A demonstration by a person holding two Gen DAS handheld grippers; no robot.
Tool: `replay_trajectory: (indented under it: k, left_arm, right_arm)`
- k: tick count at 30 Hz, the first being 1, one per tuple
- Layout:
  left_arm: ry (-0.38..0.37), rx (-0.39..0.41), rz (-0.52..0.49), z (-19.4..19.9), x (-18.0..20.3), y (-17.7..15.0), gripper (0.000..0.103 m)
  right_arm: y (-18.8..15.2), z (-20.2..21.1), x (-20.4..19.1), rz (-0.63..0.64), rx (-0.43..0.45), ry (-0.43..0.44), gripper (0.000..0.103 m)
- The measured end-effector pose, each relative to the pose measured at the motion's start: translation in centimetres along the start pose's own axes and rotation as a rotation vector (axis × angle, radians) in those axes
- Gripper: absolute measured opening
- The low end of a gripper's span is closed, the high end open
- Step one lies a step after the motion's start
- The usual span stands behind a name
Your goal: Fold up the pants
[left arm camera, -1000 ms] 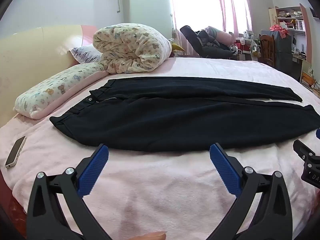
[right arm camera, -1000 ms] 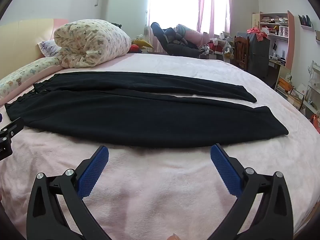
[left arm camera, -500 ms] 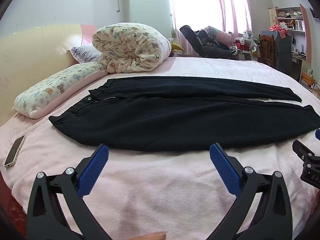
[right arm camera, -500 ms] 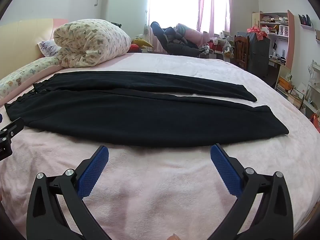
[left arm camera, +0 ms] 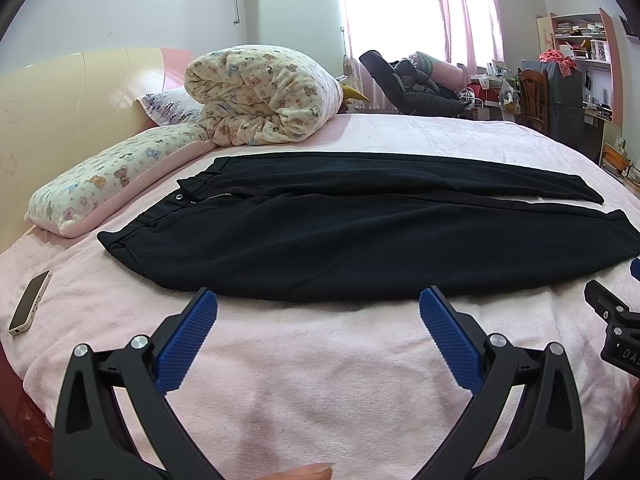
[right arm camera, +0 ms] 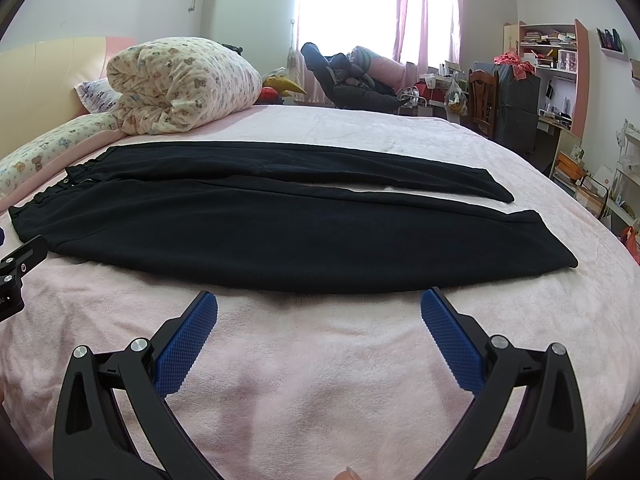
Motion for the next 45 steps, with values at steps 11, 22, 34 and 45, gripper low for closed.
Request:
replay_trajectory:
  k: [11,22,34,45]
  left_arm:
    - [0.000,-0.001,0.000,-0.01,0.00,-0.01,0.101]
    - [-0.001,-0.001,0.000,-0.02,-0.01,0.00,0.101]
    - [0.000,-0.001,-0.001,-0.02,0.01,-0.01,0.101]
    - [-0.001,-0.002,0.000,-0.03,-0.01,0.00,0.101]
  right_arm:
    - [-0.05,-0.11,-0.06,-0.003,-0.001,0.000,0.102]
    - [-0.07,-0.09,-0.21,-0.005,-0.003,0.001,0.102]
    - [-0.11,-0.15,-0.35,-0.006,-0.004,0.001,0.102]
    - [-0.11,-0.17,-0.44,-0.007,-0.006,0.001,0.102]
Point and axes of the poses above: each gripper's, at about its wrist camera, not at the fingertips, and z roughly against the way its jaws point, x to its right, y to its top, the point moved 3 cm from there along -z, roughly the way its jaws point, and after that the axes turned 1 degree about x, right-handed, at the moved point
